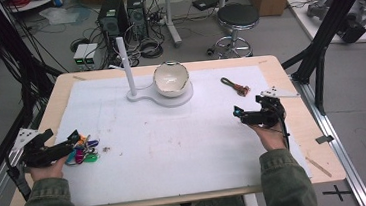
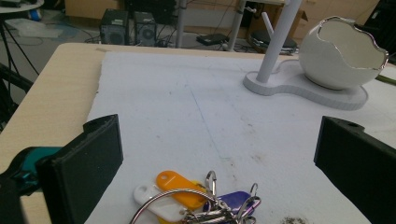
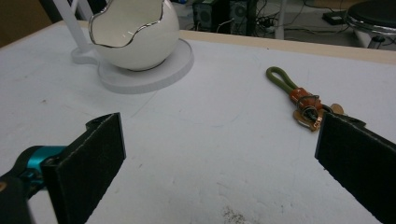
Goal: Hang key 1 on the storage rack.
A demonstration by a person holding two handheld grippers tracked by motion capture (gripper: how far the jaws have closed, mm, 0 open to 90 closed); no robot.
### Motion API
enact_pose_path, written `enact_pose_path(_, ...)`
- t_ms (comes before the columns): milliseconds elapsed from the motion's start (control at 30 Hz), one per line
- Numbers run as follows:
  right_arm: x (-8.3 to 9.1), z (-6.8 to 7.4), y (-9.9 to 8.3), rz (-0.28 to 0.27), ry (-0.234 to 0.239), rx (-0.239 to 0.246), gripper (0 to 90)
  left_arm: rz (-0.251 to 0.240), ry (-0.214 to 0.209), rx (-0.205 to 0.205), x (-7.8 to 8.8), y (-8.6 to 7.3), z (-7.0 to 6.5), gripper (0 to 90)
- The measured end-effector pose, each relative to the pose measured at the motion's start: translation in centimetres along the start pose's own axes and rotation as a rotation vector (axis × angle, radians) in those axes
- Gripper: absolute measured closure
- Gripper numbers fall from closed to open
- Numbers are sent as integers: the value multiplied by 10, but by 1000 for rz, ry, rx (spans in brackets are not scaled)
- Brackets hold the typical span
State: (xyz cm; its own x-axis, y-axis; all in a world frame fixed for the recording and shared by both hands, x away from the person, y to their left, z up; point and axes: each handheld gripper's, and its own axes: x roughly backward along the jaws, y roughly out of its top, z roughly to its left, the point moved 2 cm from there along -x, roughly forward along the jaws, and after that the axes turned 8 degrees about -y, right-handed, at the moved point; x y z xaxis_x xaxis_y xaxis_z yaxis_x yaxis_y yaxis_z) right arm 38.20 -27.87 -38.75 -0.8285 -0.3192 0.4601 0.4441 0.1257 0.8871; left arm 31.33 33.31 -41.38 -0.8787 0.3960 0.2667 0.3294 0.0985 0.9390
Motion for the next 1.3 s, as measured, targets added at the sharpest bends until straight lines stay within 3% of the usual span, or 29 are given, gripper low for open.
enact_pose_path(67,-5,0,5,33,4,11,8,-1,-1,-1,0,0,0,17)
enact_pose_path(667,-21,-12,38,81,6,14,8,-3,-11,-1,-2,0,-1,17)
enact_pose_path(1100,-53,-22,55,158,31,5,8,3,-12,4,-6,0,-1,17)
enact_pose_path(1300,-70,-24,66,179,20,35,8,-3,-7,14,-6,0,1,17)
